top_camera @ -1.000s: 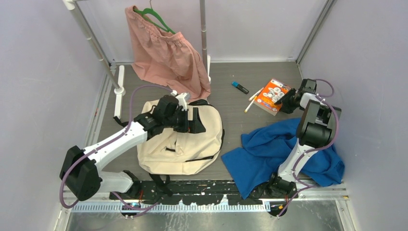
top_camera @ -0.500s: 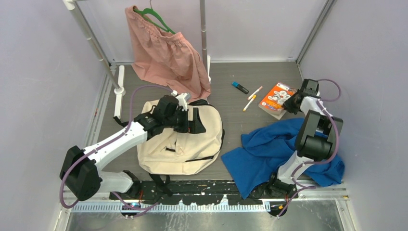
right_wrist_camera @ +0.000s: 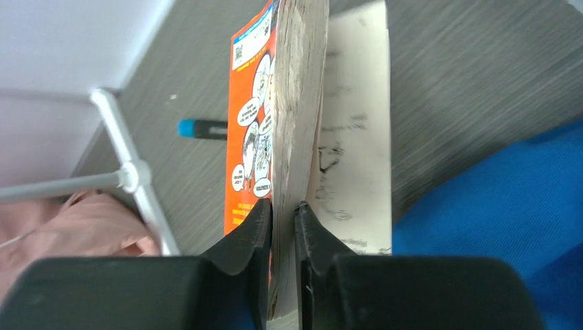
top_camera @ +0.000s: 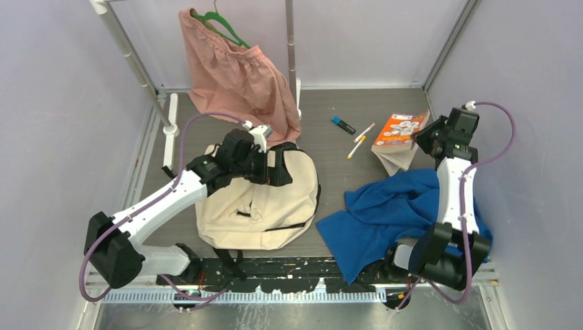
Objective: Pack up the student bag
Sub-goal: Pick up the book from the center of the board.
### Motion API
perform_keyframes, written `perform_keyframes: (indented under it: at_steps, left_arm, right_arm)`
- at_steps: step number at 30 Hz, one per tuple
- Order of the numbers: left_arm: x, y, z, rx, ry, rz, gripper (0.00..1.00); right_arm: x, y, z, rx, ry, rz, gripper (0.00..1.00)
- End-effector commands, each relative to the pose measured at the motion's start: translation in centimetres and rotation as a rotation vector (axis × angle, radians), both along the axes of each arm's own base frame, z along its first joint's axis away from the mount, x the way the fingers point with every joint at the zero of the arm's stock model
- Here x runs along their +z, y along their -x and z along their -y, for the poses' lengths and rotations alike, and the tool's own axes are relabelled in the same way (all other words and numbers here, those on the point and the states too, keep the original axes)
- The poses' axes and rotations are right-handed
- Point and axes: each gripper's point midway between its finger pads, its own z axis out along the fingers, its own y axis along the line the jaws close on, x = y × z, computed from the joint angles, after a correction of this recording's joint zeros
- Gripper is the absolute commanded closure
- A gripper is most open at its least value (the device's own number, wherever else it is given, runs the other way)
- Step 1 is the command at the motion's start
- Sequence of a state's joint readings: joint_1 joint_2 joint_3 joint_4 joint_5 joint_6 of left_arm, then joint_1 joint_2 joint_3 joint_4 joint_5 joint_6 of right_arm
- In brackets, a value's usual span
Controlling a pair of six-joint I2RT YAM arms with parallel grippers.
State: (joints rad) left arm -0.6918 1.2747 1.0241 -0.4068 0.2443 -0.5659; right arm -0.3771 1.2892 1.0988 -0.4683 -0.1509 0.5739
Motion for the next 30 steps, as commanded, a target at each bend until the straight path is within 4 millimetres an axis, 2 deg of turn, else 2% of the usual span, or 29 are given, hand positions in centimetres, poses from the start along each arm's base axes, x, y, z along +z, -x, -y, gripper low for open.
perform_keyframes:
  at_steps: [1, 3, 6, 9, 11, 15, 18, 23, 30]
  left_arm:
    - [3.6, -0.6, -1.8, 0.017, -0.045, 0.138, 0.0]
    - [4.3, -0.4, -2.3, 0.022, -0.038, 0.146, 0.0]
    - [4.8, -0.4, -3.7, 0.046, -0.013, 0.082, 0.0]
    - [5.4, -0.7, -4.6, 0.066, 0.097, 0.014, 0.0]
    - [6.2, -0.5, -4.4, 0.062, 0.181, 0.003, 0.0]
    - [7.6, -0.1, -2.4, 0.035, 0.36, -0.044, 0.0]
    - [7.4, -0.8, -1.2, 0.067, 0.505, -0.08, 0.0]
    - [7.0, -1.5, -0.7, 0.111, 0.612, -0.109, 0.0]
    - [4.5, -2.1, 0.6, 0.124, 0.701, -0.247, 0.0]
  right_arm:
    - [6.5, 1.2, -3.7, 0.127, -0.031, 0.207, 0.99]
    - [8.2, 2.1, -5.4, 0.185, -0.053, 0.248, 0.99]
    - [10.9, 3.6, -9.4, 0.326, -0.102, 0.329, 0.99]
    - [12.4, 5.3, -14.1, 0.471, -0.117, 0.362, 0.99]
    - [12.5, 6.2, -17.2, 0.564, -0.133, 0.363, 0.99]
    - [11.6, 7.5, -23.7, 0.762, -0.223, 0.374, 0.99]
    - [10.4, 8.1, -27.1, 0.859, -0.254, 0.357, 0.99]
    - [9.7, 8.8, -30.3, 0.947, -0.278, 0.349, 0.99]
    - [10.3, 8.9, -31.8, 0.965, -0.332, 0.387, 0.99]
